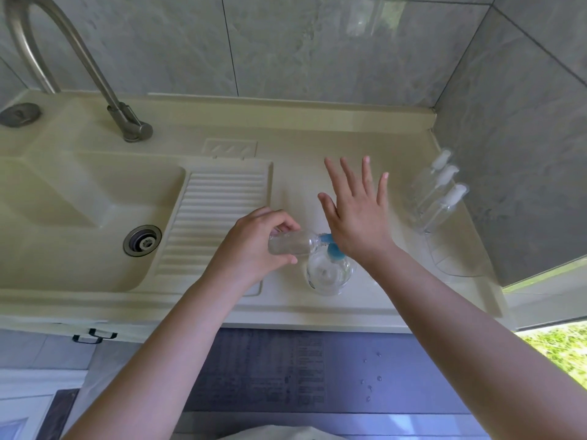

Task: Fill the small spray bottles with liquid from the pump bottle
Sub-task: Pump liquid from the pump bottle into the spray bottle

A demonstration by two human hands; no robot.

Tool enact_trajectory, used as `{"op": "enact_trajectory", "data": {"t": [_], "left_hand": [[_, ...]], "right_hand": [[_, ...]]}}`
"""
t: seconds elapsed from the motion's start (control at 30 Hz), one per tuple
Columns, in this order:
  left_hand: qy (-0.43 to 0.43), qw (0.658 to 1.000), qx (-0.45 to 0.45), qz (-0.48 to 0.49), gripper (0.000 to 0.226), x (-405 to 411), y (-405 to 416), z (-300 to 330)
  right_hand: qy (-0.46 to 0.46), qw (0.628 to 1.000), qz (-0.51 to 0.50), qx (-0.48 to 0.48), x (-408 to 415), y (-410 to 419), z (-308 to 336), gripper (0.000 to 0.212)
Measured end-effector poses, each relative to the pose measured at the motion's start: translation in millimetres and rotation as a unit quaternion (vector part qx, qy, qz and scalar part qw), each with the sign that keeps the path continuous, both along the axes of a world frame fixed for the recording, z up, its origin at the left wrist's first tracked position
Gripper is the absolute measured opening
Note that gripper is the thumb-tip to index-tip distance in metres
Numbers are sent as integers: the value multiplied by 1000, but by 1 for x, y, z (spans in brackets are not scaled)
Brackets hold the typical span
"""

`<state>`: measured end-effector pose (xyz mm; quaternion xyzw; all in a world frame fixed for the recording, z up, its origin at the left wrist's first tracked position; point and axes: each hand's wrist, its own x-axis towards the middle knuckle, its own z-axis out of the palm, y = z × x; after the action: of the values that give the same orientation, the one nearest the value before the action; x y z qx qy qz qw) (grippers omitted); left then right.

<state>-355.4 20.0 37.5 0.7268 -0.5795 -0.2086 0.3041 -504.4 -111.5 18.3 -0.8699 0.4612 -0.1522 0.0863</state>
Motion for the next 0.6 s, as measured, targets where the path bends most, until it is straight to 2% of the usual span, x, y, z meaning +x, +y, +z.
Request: {"op": "enact_trajectory", "data": {"t": [0.07, 0.2, 0.33, 0.47, 0.6], "left_hand": [[1, 1000, -1, 0, 44, 0, 0, 0], [1, 1000, -3, -2, 45, 0, 1, 0], [-8, 1000, -5, 0, 45, 1, 1, 1], [-11, 1000, -1, -3, 45, 0, 1, 2], [-14, 1000, -7, -2, 45, 1, -1, 0]], "right_hand": [[24, 999, -23, 27, 1, 4, -4, 56], [11, 999, -32, -15, 0, 1, 4, 60], [14, 1000, -27, 4, 2, 6, -1, 57], [4, 999, -20, -41, 4, 3, 5, 60], [2, 1000, -31, 1, 5, 5, 3, 63]]}}
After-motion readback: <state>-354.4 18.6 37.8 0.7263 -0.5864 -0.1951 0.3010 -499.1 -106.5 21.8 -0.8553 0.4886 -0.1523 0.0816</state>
